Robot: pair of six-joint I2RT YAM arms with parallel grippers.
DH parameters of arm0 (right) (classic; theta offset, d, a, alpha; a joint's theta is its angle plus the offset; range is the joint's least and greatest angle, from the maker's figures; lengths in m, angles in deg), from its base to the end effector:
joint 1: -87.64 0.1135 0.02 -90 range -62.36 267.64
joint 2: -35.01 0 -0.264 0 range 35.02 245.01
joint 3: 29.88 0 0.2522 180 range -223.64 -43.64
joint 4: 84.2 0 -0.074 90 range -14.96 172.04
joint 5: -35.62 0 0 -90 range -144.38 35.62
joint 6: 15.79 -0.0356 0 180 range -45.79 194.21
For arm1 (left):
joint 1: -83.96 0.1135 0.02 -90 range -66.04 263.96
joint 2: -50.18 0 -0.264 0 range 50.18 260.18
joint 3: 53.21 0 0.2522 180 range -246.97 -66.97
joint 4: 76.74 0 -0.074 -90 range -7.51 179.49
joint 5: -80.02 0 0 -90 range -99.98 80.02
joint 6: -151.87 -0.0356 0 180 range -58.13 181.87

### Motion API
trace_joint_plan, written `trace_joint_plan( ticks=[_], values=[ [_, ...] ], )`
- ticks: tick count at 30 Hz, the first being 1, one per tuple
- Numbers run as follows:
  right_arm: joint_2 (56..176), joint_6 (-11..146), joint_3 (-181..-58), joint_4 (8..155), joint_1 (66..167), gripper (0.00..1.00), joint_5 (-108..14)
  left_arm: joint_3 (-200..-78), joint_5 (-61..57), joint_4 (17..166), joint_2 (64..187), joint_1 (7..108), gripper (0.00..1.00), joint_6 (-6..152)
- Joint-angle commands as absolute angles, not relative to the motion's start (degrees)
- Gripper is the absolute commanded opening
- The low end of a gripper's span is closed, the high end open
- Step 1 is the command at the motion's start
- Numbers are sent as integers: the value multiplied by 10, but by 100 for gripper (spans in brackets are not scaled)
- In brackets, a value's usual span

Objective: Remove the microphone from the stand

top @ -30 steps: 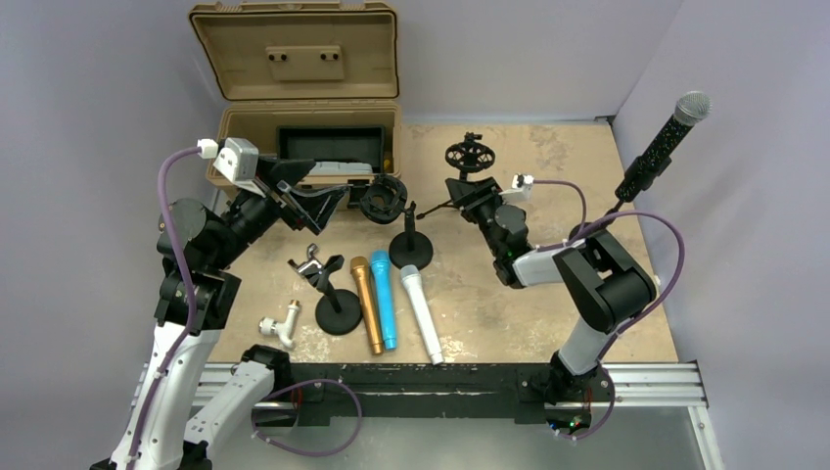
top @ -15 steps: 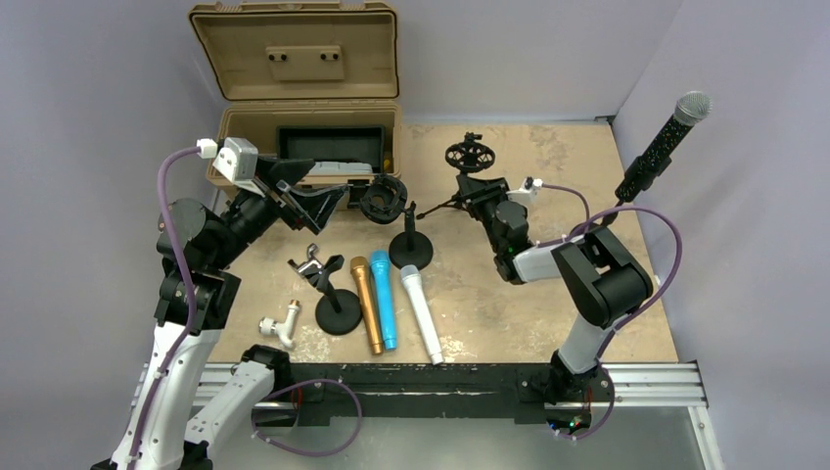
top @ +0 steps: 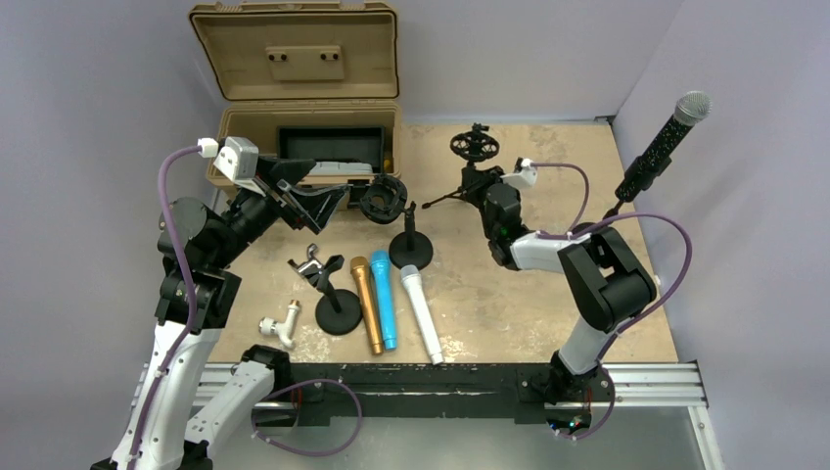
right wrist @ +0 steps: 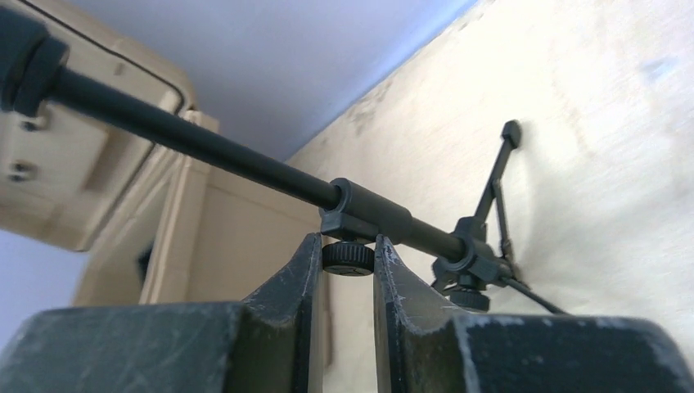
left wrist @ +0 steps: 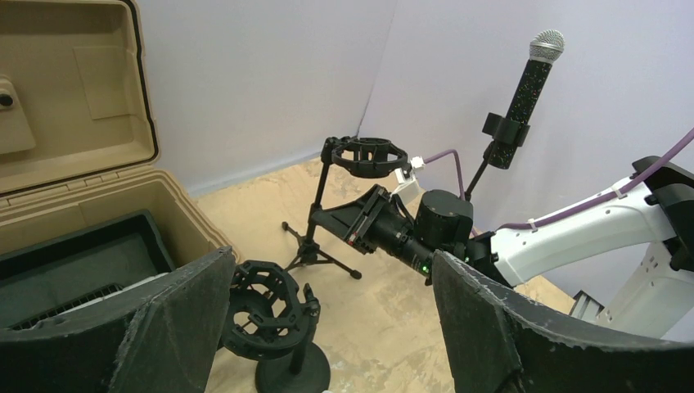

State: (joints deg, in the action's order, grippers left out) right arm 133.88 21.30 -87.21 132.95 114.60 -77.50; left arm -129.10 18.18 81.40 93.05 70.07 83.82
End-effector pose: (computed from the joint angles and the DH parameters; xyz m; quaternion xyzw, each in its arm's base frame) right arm 0.3236 0.1489 0.1989 0.2941 0.6699 0.3146 0.6048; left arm 0.1332 -0.0502 0.4509 0.1442 0.6276 -0.3775 0.6654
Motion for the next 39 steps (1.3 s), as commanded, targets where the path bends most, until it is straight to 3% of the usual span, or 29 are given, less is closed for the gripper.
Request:
trace_joint_plan(
  ticks=[1,14,16,19,23,27,36,39],
  values=[
    [1332,415,-896,1189,1142,0,-900,-1291,192,841,930,706,88,844],
    [1316,592,-966,1154,1202,0,-977,-1288,189,843,933,705,87,842],
    [1311,606,-963,1170,1207,9,-981,-1290,191,843,932,705,88,843],
    [1303,574,-956,1181,1202,27,-932,-1290,190,843,933,705,88,843],
    [1269,459,-909,1205,1159,39,-794,-1289,188,842,934,705,88,841],
    [1229,359,-830,1319,1117,50,-653,-1290,191,842,935,705,88,843],
    [1254,231,-801,1406,1067,55,-526,-1291,193,842,936,705,88,844],
    [1251,264,-819,1344,1069,54,-536,-1292,192,841,939,705,88,844]
  ],
)
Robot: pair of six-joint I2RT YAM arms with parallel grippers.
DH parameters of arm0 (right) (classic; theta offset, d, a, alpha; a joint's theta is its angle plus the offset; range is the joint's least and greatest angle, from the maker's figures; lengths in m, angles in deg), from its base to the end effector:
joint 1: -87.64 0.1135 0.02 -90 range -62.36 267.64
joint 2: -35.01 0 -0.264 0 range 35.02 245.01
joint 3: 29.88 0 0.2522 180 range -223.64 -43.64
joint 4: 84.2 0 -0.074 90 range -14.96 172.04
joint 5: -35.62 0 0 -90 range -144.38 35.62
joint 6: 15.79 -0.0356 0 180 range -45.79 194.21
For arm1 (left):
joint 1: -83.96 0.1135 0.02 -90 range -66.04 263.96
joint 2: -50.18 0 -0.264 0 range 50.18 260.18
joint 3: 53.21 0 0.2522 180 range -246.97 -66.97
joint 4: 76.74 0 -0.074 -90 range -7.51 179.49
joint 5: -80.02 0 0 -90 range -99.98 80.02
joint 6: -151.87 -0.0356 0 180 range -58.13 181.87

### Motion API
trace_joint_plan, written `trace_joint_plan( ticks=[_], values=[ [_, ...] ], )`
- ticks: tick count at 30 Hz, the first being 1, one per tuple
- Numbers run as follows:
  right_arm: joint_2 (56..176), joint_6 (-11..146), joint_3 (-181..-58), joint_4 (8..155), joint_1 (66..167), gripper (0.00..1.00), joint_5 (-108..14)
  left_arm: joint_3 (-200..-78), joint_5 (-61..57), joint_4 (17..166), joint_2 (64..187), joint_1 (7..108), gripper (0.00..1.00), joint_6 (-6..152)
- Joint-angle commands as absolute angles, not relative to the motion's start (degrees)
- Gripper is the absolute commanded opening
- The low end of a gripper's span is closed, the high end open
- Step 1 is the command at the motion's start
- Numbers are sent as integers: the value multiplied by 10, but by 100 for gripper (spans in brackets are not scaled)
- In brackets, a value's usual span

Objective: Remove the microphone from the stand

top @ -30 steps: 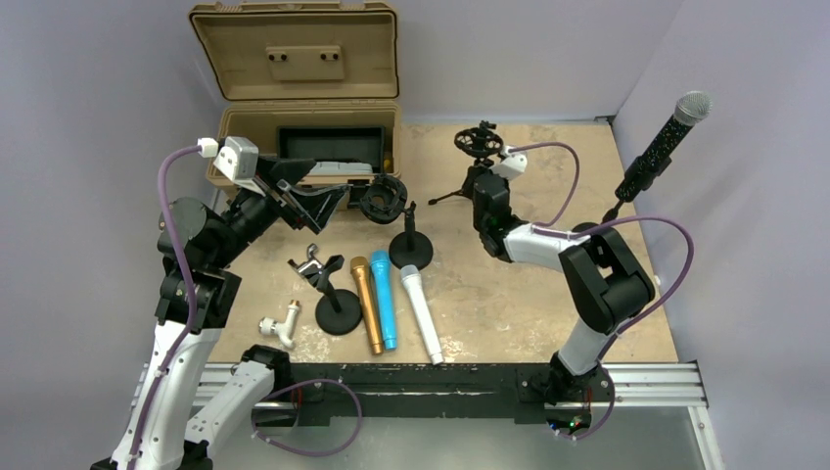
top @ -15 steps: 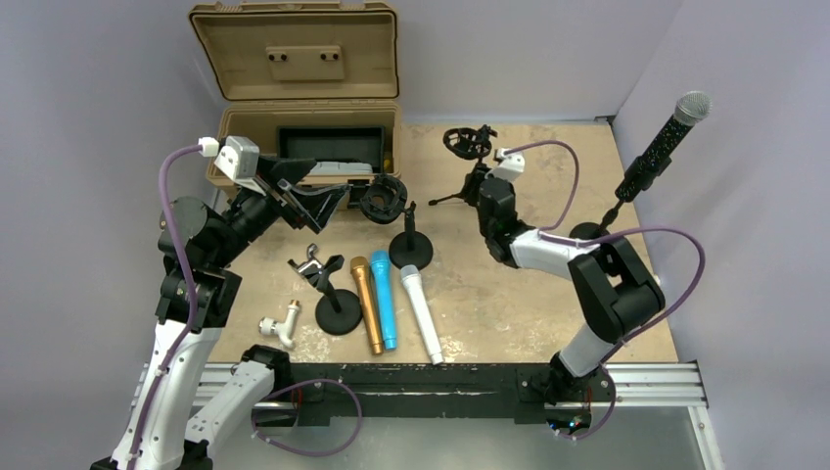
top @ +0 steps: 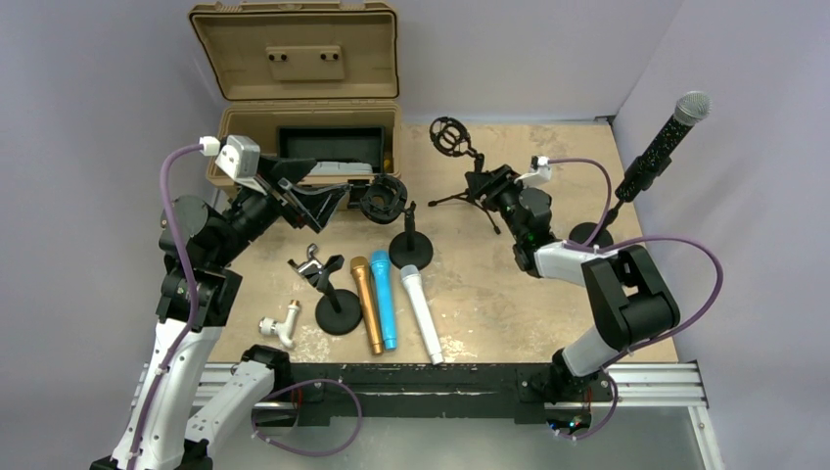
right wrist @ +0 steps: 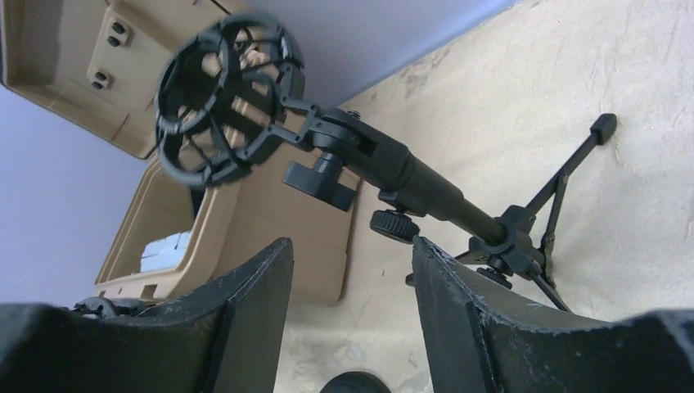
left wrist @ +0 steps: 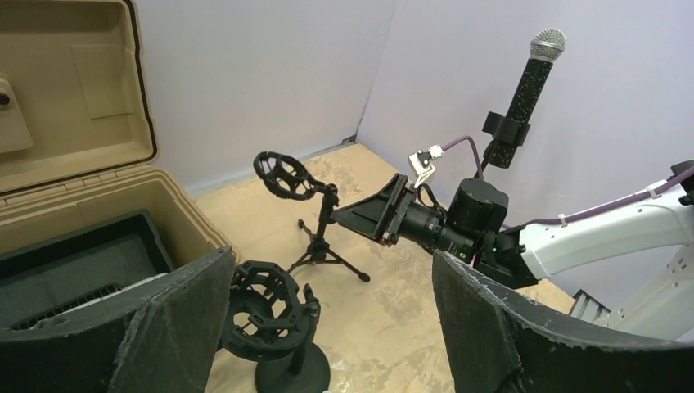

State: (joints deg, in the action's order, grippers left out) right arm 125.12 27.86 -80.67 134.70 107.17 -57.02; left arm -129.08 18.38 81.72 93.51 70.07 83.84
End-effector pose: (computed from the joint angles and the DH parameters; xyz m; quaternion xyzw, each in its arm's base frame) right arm 0.3070 0.1072 0.2169 0.1803 0.6864 0.3693 0.6000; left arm 0.1357 -0.0510 0.4504 0.1451 0.6285 -0.3786 0.6638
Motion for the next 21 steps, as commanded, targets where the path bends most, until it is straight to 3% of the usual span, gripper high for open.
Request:
trace_joint_plan(
  ticks=[1,13,21],
  values=[
    [1246,281,-821,1328,1073,54,-542,-1291,193,841,940,705,88,844],
    [1084,464,-828,1097,1170,55,-681,-1290,204,848,946,705,88,857],
    [882,542,-874,969,1171,62,-767,-1288,210,854,951,703,88,866]
  ],
)
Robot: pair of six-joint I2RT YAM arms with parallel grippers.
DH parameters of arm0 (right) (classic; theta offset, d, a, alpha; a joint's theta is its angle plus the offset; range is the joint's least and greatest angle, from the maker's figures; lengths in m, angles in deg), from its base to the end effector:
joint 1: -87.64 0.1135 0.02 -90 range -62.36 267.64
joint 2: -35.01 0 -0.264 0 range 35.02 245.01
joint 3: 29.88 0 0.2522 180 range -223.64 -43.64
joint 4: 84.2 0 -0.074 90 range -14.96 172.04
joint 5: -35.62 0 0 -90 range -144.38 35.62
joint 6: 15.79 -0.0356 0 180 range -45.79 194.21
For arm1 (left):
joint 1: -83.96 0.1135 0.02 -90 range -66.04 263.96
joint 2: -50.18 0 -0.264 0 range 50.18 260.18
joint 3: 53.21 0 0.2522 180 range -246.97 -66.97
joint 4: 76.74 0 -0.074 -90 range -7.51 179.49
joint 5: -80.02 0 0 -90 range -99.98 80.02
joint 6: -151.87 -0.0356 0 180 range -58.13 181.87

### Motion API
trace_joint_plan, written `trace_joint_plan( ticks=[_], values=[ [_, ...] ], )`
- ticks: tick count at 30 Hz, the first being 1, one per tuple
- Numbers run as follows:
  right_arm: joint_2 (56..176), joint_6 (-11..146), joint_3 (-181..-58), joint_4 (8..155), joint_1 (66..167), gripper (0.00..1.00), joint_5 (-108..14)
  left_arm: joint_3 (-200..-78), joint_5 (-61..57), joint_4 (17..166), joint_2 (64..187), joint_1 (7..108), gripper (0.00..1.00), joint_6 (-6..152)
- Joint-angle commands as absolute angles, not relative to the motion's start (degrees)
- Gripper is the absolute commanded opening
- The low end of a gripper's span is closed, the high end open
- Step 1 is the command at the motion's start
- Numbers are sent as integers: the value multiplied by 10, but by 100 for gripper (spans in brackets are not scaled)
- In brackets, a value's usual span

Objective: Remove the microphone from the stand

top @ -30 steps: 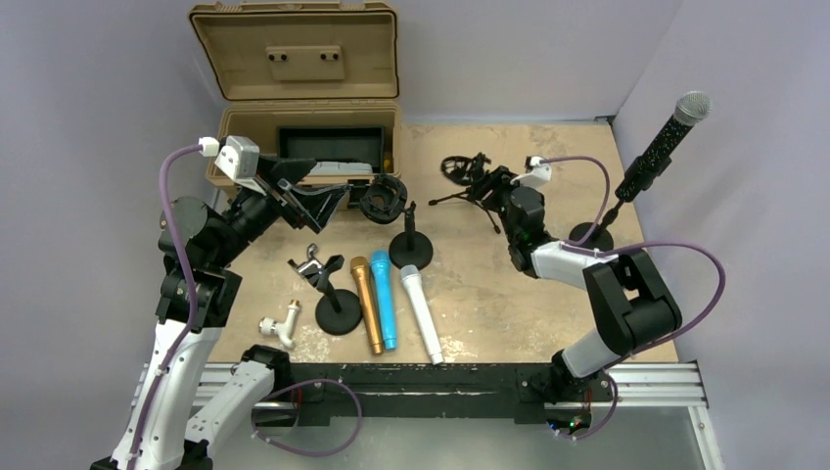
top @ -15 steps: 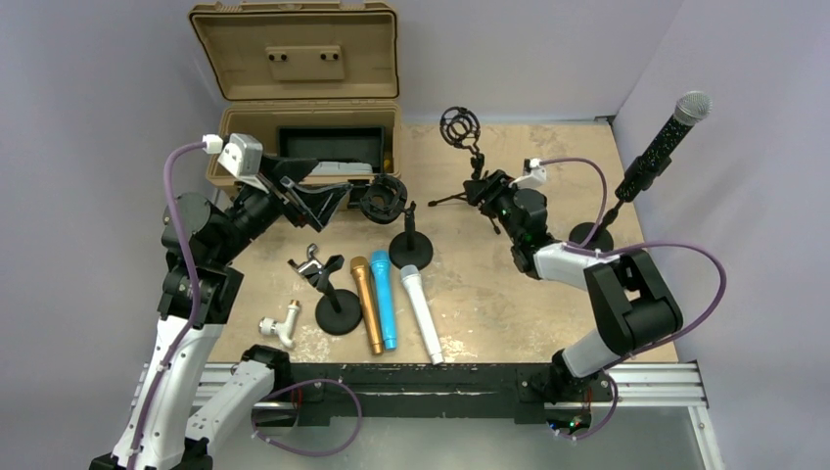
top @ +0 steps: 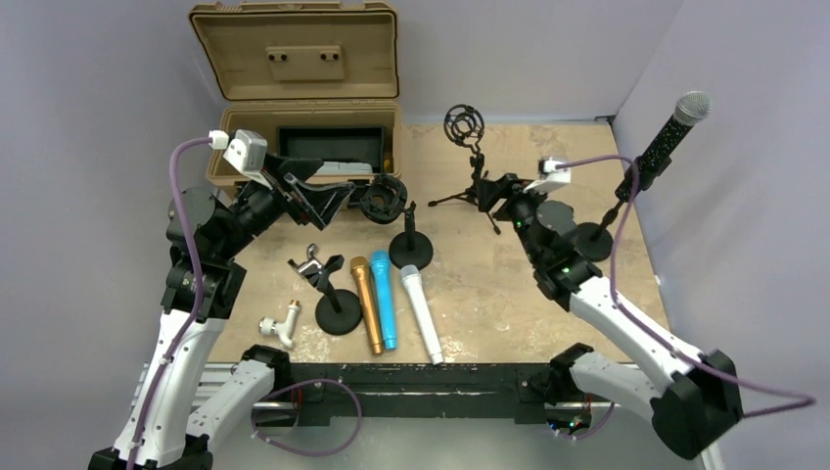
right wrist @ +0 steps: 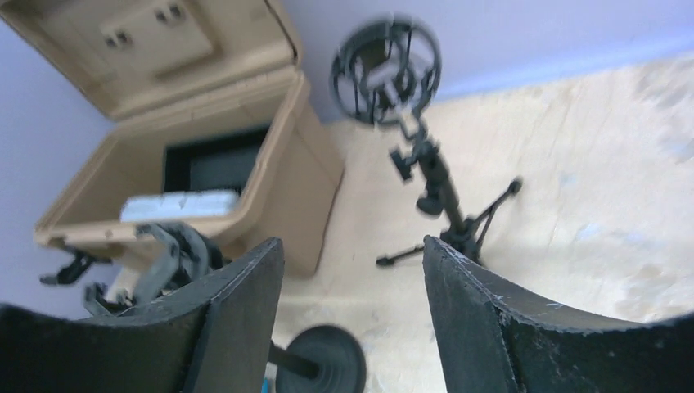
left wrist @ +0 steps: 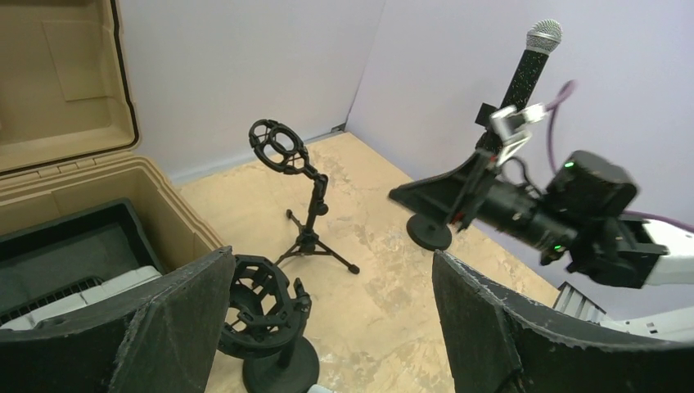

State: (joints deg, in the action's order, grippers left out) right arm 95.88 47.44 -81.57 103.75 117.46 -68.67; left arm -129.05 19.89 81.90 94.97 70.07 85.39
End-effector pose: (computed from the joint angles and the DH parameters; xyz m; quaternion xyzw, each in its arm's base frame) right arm 0.2203 0.1162 0.3015 0.0681 0.7112 0.2507 0.6533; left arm 0.1434 -0.0537 0.4472 0.1440 0.6374 -0.3942 0.6462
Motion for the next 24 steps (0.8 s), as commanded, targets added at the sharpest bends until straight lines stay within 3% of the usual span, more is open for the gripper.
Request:
trace_joint_plan(
  ticks=[1,8,14,19,24],
  values=[
    [868,553,-891,953,1172,63,-791,-1288,210,854,951,701,88,866],
    [870,612,-1039,845,1172,66,-997,-1290,204,848,951,690,88,859],
    [952,568,-1219,672,1172,66,-1185,-1293,199,840,953,683,88,852],
    [954,580,-1240,628,1168,68,-1256,-1295,200,837,954,679,88,852],
    [931,610,-1223,641,1109,68,-1224,-1295,204,839,958,675,88,854]
  ],
)
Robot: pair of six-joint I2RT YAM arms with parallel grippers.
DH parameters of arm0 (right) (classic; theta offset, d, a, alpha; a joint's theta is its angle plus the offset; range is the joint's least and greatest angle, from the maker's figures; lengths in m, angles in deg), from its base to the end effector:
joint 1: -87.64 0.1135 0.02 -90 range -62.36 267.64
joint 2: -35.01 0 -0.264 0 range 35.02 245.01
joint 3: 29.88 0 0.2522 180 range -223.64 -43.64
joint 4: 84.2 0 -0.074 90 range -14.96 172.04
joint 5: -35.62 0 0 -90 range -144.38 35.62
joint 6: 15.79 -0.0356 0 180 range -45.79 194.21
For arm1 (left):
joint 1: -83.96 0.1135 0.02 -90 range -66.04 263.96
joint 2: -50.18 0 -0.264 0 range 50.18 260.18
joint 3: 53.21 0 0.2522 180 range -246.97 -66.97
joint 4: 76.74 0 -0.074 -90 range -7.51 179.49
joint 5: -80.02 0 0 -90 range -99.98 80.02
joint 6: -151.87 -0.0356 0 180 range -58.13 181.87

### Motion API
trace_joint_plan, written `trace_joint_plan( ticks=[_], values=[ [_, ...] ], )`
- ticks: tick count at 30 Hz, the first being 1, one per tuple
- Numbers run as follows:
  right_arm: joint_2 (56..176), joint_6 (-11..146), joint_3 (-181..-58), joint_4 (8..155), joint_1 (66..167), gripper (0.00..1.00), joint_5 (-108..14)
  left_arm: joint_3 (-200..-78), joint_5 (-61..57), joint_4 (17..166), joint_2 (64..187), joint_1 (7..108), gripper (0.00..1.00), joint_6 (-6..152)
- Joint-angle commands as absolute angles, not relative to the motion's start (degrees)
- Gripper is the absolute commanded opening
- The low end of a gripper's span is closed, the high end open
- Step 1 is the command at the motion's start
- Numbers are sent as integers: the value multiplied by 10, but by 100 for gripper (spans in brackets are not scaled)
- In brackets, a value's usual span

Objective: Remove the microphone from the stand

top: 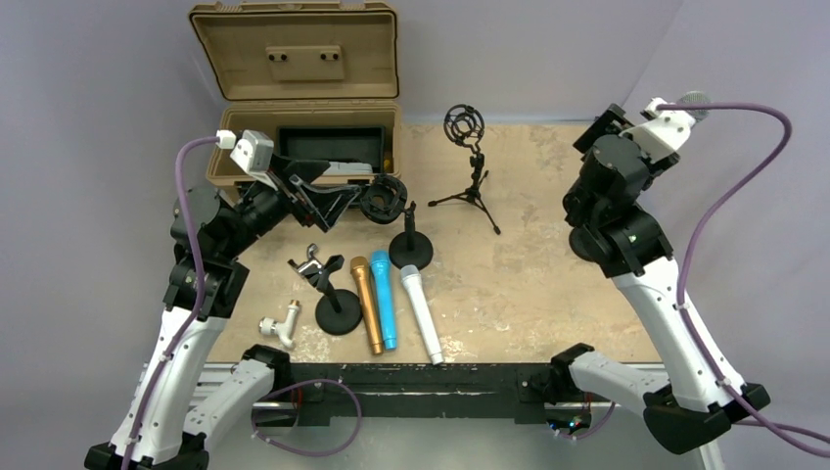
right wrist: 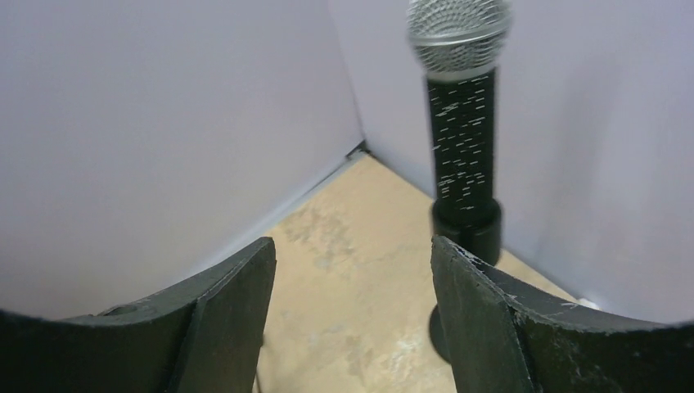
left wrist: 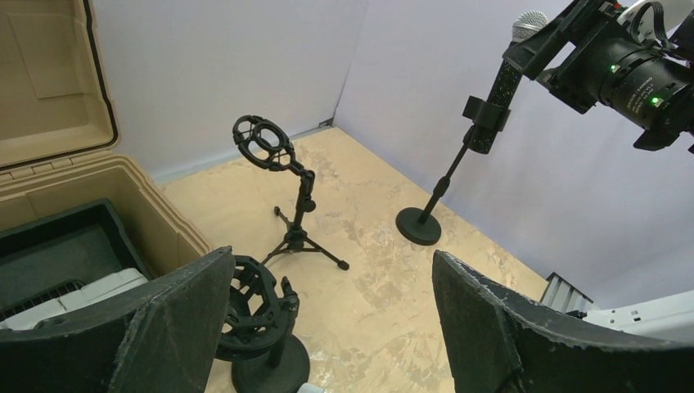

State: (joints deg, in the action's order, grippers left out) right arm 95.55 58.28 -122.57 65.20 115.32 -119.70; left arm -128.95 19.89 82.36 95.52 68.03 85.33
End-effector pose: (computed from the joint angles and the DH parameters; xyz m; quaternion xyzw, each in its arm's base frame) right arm 0.1855 0.0608 0.4800 0.3246 0.6237 -0.1254 0.6999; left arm 0.1446 -0.0597 0.4462 0.1553 0.6359 -0.4053 0.6382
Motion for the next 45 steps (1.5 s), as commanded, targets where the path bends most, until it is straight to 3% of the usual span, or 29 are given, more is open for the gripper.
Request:
trace_joint_plan(
  ticks=[1,11,18,30,36,45],
  values=[
    [931,612,-1222,640,1097,69,-1218,-1294,205,839,960,674,88,854],
    [984,642,-1228,689,1000,90,-1175,-1295,206,838,971,662,88,854],
    [1058,621,-1281,679,943,94,-1141,-1295,208,840,969,660,88,855],
    [1078,633,-1268,724,879,92,-1083,-1296,210,840,970,658,88,856],
    [1081,625,-1247,739,878,82,-1057,-1295,209,840,968,658,88,854],
    [1042,658,-1197,777,878,47,-995,-1296,210,838,968,658,88,854]
  ],
)
